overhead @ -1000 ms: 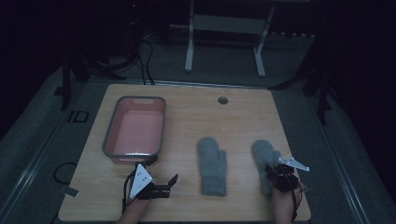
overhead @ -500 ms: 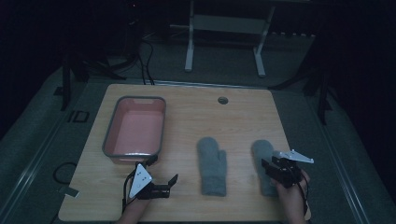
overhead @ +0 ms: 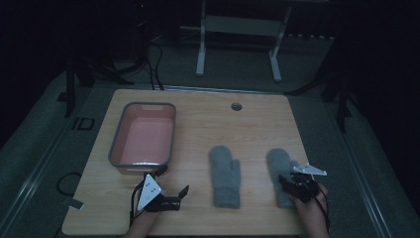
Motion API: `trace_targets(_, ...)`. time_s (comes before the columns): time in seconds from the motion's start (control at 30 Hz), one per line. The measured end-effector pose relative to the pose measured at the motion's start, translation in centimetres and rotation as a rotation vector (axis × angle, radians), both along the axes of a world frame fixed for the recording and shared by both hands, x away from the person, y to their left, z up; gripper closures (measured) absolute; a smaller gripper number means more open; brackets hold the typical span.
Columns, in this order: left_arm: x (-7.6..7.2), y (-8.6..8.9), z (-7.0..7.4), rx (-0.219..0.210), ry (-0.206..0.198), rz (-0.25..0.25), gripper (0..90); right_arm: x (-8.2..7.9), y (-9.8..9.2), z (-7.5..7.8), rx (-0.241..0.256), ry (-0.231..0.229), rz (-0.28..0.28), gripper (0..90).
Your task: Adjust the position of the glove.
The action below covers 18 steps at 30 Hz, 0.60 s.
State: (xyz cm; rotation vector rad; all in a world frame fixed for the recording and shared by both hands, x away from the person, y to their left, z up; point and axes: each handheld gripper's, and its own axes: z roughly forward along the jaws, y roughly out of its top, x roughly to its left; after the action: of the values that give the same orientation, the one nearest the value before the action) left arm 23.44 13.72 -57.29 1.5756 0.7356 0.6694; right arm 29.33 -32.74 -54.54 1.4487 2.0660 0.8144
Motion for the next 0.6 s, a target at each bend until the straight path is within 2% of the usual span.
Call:
trace_targets(0.07, 0.0, 0.0, 0.0, -0.002, 0.001, 0.000, 2.0, -0.1, 0.1, -0.2, 0.001, -0.004, 0.008, 54.2)
trace_targets(0.1, 0.0, 0.0, 0.0, -0.004, 0.002, -0.001, 2.0, -0.2, 0.5, -0.4, -0.005, -0.022, 0.005, 61.3)
trace_targets(0.13, 0.0, 0.0, 0.0, -0.004, 0.002, -0.001, 2.1, -0.3, 0.6, -0.6, 0.003, -0.036, 0.002, 64.0)
trace_targets(0.2, 0.0, 0.0, 0.0, -0.001, 0.001, -0.002, 2.0, -0.5, 0.9, -0.7, 0.024, -0.043, -0.041, 72.2)
trace_targets(0.27, 0.0, 0.0, 0.0, -0.001, 0.001, -0.002, 2.1, -0.6, 1.1, -0.4, 0.023, -0.037, -0.072, 77.5)
trace_targets(0.5, 0.0, 0.0, 0.0, -0.003, 0.003, -0.001, 2.1, -1.0, 1.9, 1.6, 0.074, -0.052, -0.161, 79.5)
trace_targets(0.6, 0.0, 0.0, 0.0, 0.000, 0.000, -0.003, 2.0, -1.3, 2.6, 2.8, 0.115, -0.072, -0.190, 79.6)
